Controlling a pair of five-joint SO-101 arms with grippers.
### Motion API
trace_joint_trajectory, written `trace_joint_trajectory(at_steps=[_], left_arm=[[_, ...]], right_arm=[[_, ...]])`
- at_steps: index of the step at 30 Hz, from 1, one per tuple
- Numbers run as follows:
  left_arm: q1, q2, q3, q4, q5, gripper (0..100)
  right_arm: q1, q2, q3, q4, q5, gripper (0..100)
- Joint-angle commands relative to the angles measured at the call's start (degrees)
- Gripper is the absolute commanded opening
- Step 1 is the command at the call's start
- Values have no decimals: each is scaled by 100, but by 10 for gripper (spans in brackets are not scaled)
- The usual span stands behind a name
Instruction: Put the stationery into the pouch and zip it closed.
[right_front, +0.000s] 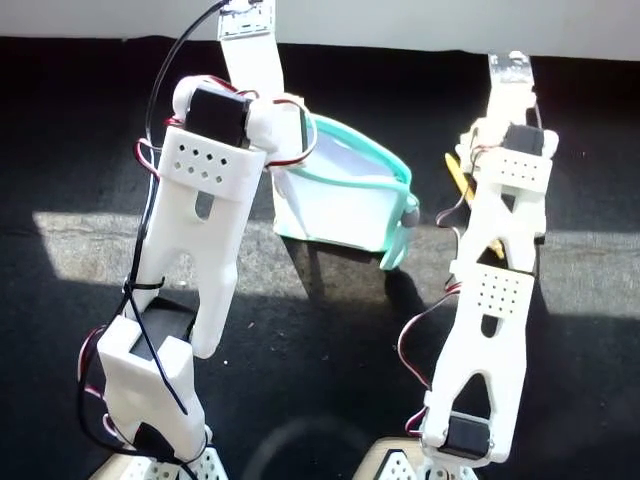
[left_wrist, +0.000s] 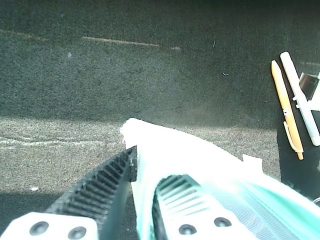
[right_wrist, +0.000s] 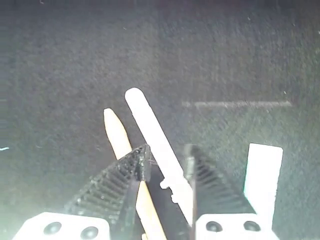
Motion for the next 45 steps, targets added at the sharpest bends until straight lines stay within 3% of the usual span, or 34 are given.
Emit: trace_joint_trajectory(at_steps=[1,11,19,34,45], left_arm=[[-92,233,48,53,-79,11],[-154,224,48,62,-88,10],[-136,233,48,62,-88,10],[-127,233,48,62,-88,9],[-154,233,48,62,-88,9]], right_arm=[[-295,13,-251,-154,53,169],[-725,470,-251,-488,404,169],[-462,1103,-251,-848,800,169],[-286,1244,-242,-1358,782,169],[-189,1182,-312,-971,782,171]])
